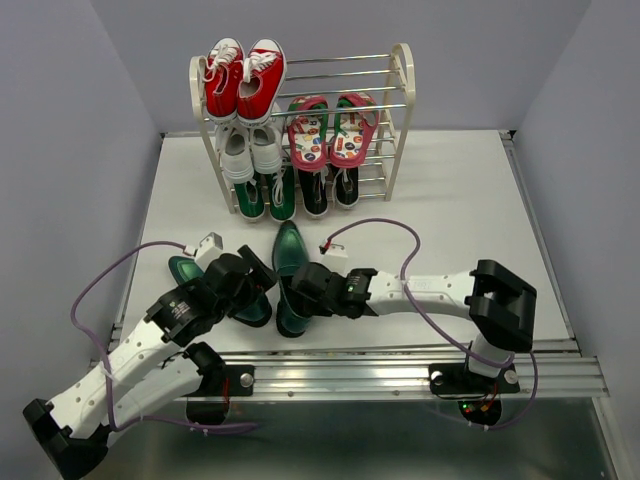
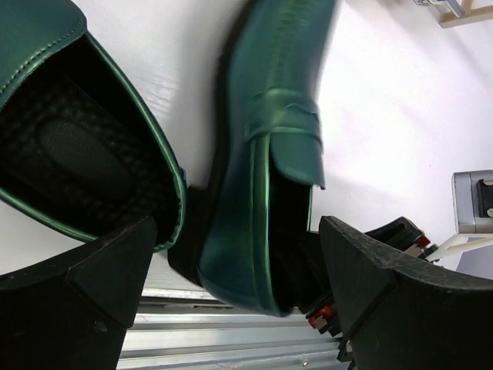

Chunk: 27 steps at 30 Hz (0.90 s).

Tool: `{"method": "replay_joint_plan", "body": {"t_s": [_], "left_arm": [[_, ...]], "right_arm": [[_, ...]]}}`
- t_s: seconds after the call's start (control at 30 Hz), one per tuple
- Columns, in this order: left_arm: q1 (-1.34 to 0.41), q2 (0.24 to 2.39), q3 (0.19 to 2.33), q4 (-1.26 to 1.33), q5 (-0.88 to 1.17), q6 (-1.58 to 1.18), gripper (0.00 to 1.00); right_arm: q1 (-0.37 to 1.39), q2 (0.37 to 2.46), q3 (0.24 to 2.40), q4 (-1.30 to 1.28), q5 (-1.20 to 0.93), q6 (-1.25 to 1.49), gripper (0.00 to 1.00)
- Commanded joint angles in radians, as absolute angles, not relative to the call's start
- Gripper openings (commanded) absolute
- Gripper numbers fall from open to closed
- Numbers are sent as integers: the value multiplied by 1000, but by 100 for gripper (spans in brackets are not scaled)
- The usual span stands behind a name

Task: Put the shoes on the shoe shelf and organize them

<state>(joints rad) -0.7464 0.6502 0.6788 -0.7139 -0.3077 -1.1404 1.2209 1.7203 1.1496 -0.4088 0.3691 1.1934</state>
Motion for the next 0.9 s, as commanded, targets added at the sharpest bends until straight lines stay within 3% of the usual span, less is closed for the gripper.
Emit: {"method": "replay_joint_plan", "body": {"t_s": [0.0,0.03,0.37,0.57,0.87], "left_arm": [[-752,643,672,-681,-331,-1115,99],[-752,647,670,-677,-331,-1114,99],[-752,675,678,-660,-336,-1103,99],[-752,657,689,-649,-371,-1100,99],[-752,618,686,-629,-414,-1083,99]], "right_arm": [[1227,1643,1152,-391,410,1140,9],[1227,1635,1149,-391,410,1123,1],[1238,1490,1291,-504,529,662,1],[1238,1370,1410,-638,666,565,1],[1238,1431,1806,-706,883,436,1]]}}
